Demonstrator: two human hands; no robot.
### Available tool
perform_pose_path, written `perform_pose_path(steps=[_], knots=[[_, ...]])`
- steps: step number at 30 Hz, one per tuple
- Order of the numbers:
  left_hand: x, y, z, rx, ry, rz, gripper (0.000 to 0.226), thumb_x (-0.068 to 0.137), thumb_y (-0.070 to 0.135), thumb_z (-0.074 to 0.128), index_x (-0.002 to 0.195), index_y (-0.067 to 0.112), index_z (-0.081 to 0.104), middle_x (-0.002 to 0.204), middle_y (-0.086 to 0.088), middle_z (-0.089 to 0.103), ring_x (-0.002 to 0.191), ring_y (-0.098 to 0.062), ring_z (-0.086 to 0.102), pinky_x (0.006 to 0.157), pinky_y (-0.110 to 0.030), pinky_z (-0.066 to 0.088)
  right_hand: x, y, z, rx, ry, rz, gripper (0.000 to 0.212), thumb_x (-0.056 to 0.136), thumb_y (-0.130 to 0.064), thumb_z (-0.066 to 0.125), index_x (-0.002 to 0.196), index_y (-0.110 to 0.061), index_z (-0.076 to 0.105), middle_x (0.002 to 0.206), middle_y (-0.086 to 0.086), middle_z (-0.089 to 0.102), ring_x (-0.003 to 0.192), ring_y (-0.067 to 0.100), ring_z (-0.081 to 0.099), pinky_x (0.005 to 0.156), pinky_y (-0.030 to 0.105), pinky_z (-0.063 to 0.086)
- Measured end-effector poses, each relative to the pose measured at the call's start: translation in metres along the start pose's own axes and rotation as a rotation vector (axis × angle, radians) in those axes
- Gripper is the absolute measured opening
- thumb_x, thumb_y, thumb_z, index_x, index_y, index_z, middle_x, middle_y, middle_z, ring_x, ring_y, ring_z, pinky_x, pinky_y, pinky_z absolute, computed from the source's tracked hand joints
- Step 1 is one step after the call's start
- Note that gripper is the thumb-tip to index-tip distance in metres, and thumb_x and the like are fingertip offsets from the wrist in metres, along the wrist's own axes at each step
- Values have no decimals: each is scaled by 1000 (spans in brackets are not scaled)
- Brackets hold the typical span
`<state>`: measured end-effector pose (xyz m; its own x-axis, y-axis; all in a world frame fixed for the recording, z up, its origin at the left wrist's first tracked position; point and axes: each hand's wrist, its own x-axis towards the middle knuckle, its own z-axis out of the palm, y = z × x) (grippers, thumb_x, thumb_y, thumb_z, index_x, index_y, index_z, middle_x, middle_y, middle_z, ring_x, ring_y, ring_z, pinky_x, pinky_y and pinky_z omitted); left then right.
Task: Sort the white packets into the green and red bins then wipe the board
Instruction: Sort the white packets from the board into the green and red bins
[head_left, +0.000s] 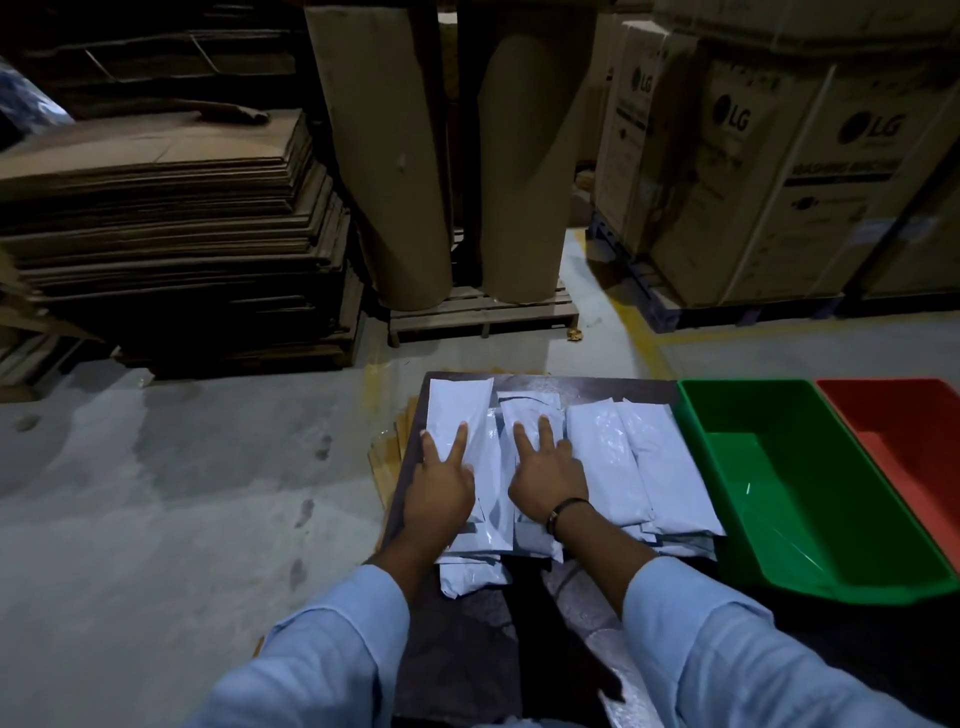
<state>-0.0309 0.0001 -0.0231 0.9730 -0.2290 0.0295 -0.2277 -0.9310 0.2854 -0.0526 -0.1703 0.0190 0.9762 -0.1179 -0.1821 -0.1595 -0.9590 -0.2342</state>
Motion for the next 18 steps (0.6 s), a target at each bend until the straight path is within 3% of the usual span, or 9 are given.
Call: perform_pose_path(steps=[2,3,6,9,13,18], knots=[[1,9,-11,-28,3,-64,60,108,39,23,164,32,3,168,-24,6,131,-47,49,100,-46,52,1,2,-8,-14,44,-14,76,95,-30,46,159,-32,6,168,8,-5,146,43,19,112,52,33],[0,16,-18,-43,14,-90,60,109,38,28,163,34,4,167,-25,7,132,-47,49,99,-47,53,1,5,-13,-23,70,-19,75,95,-30,46,159,-32,7,168,7,-4,146,43,19,112,53,32],[2,33,-24,-90,45,-76,63,108,39,33,161,40,-1,168,-24,6,121,-46,57,90,-47,57,-1,18,-25,-33,134,-15,74,95,-29,47,159,-31,11,168,7,-1,145,42,21,113,53,30],[5,48,-17,-173,30,-64,63,108,40,33,161,42,1,169,-20,4,127,-45,54,95,-48,54,-4,38,-38,-36,173,5,73,94,-27,47,159,-30,14,168,8,2,143,42,22,111,53,31],[5,81,-10,-231,31,-61,62,108,40,35,161,43,3,171,-13,3,123,-42,57,84,-48,59,-14,74,-51,-75,225,27,69,96,-28,44,158,-29,16,168,9,3,142,41,23,108,54,33],[4,134,-2,-252,-13,2,61,109,41,34,161,44,3,171,-10,3,127,-43,53,89,-47,55,-33,132,-67,-90,271,91,64,98,-31,42,158,-30,17,167,8,5,145,40,20,109,57,33]])
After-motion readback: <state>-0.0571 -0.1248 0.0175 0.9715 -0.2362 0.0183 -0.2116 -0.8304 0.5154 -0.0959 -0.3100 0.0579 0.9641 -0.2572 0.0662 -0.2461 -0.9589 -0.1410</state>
